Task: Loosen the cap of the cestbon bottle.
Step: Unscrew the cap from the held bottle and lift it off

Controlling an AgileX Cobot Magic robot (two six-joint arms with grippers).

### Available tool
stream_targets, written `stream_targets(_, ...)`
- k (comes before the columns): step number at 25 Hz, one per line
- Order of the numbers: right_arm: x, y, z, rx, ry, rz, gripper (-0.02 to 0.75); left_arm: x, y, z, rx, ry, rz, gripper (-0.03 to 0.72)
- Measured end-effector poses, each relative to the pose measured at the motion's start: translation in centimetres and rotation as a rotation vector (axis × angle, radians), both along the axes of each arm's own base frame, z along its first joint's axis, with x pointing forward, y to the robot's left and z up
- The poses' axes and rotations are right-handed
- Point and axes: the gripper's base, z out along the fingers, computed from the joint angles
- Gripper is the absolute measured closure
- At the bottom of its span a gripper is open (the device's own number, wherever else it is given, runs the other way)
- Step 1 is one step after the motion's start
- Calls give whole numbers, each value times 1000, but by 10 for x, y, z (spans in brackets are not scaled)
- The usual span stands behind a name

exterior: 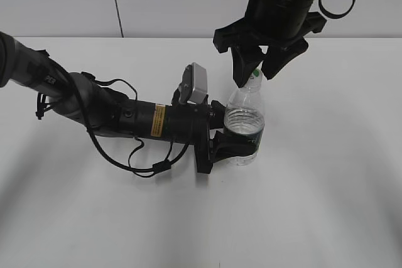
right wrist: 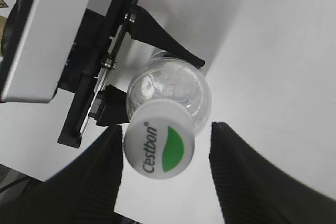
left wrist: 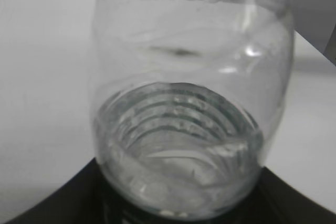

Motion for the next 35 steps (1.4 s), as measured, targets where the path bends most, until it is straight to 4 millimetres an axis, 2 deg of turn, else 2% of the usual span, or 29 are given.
stream_targets(6,0,1,-1,3,4,-1,336,0,0,0,0,0,0,297)
stream_targets(11,0,1,-1,4,6,1,431,0,0,0,0,0,0,297)
stream_targets(17,0,0,-1,-10,-9,58,431,0,0,0,0,4,1,297)
stream_targets(20,1,0,-1,-39,-47,248,431,0,0,0,1,4,3,300)
stream_targets(25,1,0,-1,-113,-149,827,431,0,-1,0,2,4,2,307)
stream_targets(28,1,-1,-1,-157,-197,1103,431,0,-1,0,2,3,2,307)
stream_targets(32,3,-2,0,-212,-240,1358,431,0,-1,0,2,3,3,307)
stream_targets(35,3,-2,1,-227,-261,1481,431,0,-1,0,3,5,4,307)
